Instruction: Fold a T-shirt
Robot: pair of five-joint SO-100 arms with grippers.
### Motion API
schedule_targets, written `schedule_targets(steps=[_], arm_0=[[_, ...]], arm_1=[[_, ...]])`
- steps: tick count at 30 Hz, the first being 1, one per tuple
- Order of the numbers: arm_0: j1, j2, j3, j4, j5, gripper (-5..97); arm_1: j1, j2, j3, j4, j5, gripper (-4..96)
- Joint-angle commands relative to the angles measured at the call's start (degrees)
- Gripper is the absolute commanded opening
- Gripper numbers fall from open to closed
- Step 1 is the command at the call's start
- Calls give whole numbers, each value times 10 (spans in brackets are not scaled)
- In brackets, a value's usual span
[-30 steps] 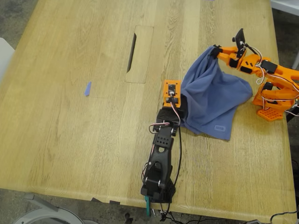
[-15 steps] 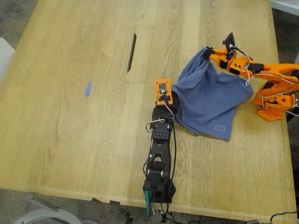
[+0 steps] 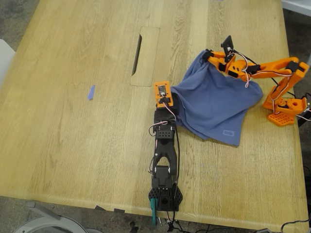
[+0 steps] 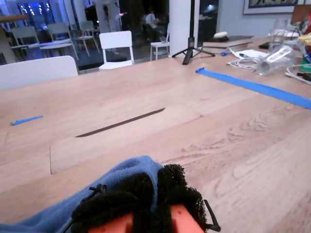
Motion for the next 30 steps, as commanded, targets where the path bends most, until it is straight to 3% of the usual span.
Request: schedule_targets(steps=[1, 11, 30], arm_0=[[-32, -5, -41, -47, 8, -3], [-71, -124, -158, -58, 8, -3], [-128, -257, -266, -43, 7, -3]], arm_1=[[9, -22, -65, -17, -4, 3], [17, -144, -234, 10, -1, 3], [36, -283, -412, 26, 1, 3]])
